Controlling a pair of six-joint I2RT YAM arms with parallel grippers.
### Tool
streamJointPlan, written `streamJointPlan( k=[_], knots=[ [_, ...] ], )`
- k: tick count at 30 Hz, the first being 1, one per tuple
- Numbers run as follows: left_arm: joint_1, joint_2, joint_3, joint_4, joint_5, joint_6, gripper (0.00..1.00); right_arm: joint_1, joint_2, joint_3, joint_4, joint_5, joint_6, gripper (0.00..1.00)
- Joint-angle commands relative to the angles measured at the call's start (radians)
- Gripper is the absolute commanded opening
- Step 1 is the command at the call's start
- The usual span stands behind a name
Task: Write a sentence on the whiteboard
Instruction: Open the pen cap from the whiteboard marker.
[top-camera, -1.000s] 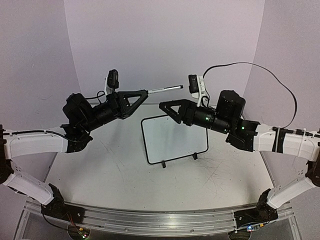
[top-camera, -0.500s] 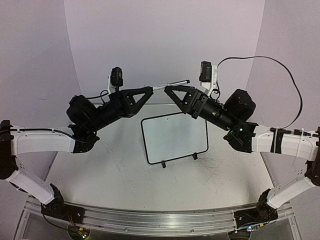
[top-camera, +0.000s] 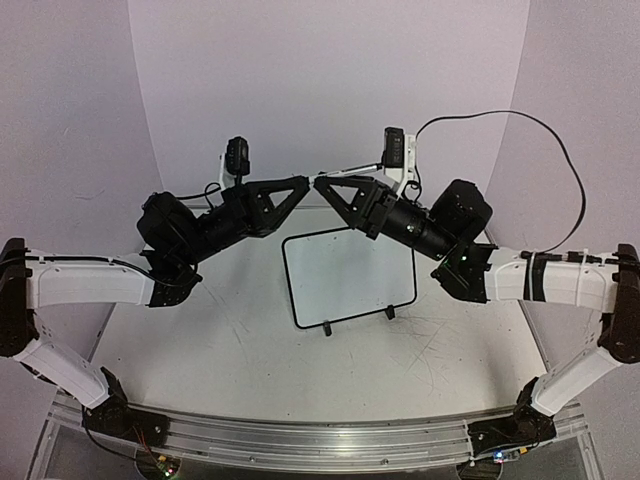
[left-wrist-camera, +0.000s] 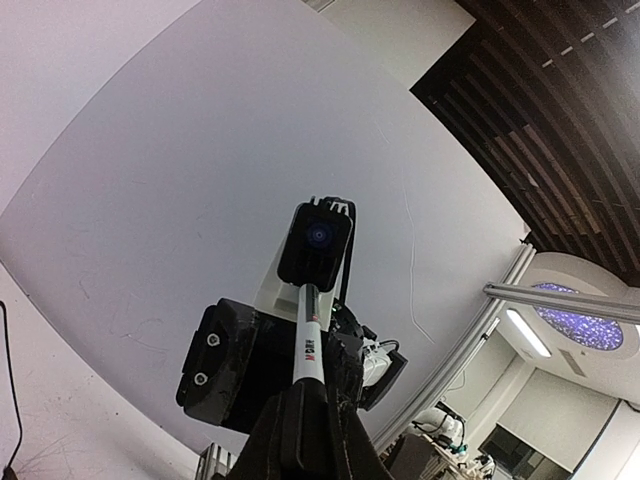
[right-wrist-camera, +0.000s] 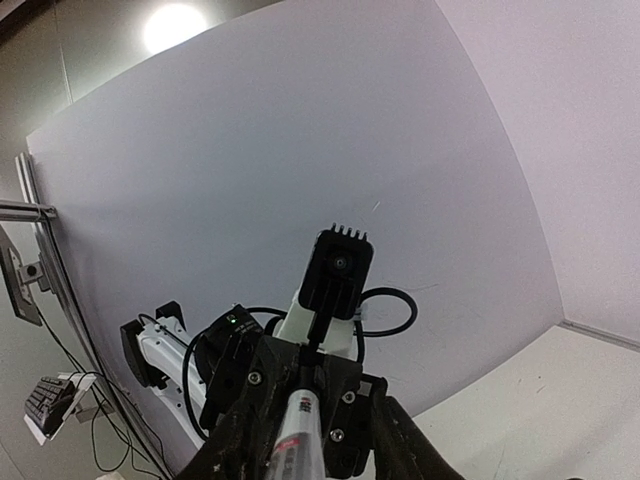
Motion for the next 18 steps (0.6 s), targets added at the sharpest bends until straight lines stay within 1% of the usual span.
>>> streamJointPlan(
  k=[1,6,8,10,11,12,13,18],
  knots=[
    [-0.005,0.006,0.041,0.064,0.011,-0.009,0.0,0.006,0.013,0.057,0.063,-0.009,-0.003,0.36],
    [-0.005,0.006,0.036,0.062,0.009,-0.01,0.0,0.006,0.031,0.073,0.067,-0.02,0.008,0.31],
    [-0.005,0.007,0.036,0.064,0.012,-0.012,0.0,0.006,0.036,0.077,0.068,-0.019,0.013,0.26],
    [-0.005,0.002,0.03,0.063,0.01,-0.011,0.0,0.005,0.036,0.08,0.068,-0.016,0.016,0.19],
    [-0.005,-0.001,0.026,0.063,0.008,-0.009,0.0,0.006,0.035,0.08,0.068,-0.012,0.017,0.13],
    [-0.005,-0.007,0.019,0.063,0.004,-0.008,0.0,0.006,0.032,0.079,0.067,-0.005,0.02,0.04],
    [-0.005,-0.013,0.011,0.064,-0.003,-0.006,0.0,0.006,0.027,0.074,0.067,0.006,0.024,0.0],
    [0.002,-0.086,-0.085,0.062,-0.097,0.004,0.0,-0.015,-0.048,-0.021,0.071,0.126,0.065,0.0]
  ],
)
